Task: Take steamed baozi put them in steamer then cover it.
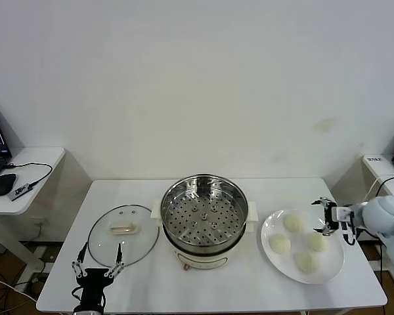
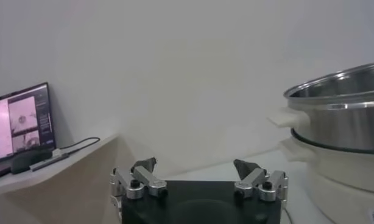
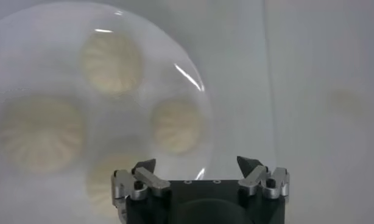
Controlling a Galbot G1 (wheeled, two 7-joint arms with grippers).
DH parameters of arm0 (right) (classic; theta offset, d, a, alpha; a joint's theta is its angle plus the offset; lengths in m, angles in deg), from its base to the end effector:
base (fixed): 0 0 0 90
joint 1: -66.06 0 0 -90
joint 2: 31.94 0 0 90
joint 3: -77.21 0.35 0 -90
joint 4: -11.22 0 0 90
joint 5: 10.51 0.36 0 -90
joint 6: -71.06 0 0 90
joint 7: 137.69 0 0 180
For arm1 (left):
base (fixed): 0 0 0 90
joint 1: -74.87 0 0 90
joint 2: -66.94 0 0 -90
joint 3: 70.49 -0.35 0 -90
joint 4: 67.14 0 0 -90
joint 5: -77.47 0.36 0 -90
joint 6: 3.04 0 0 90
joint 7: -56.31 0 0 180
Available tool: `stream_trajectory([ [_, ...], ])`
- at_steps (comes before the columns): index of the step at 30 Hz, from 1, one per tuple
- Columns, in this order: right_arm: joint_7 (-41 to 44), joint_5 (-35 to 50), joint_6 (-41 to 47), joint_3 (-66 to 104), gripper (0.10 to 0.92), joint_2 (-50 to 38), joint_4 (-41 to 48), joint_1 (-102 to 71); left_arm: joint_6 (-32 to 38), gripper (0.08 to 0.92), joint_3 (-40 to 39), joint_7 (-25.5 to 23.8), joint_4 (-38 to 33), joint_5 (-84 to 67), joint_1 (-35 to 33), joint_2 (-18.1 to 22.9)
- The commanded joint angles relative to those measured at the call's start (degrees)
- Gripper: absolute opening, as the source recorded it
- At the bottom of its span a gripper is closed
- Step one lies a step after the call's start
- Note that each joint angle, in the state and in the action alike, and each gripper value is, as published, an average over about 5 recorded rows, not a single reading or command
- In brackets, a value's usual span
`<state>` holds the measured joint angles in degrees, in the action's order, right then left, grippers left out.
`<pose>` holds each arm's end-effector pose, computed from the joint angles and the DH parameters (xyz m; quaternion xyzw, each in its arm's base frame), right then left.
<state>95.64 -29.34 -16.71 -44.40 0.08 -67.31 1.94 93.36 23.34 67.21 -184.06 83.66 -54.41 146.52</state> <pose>0.4363 -0.2594 -0.2110 0.3985 -0.6447 0.5703 0.3169 0.1339 0.0549 -0.3421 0.0585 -0.9864 -0.1496 0.0337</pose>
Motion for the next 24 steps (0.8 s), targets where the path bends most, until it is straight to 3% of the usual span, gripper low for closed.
stream_trajectory([
  [1,6.5,2.7,0.6,-21.5,0.823,3.6,10.9,18.2,0.2,0.823,0.2,0.0,0.1,0.6,0.0,0.0],
  [24,2.6,2.2,3.3,-22.7,0.823,10.5,16.1,18.3,1.0,0.823,1.1,0.0,0.9,1.0,0.5,-0.1],
])
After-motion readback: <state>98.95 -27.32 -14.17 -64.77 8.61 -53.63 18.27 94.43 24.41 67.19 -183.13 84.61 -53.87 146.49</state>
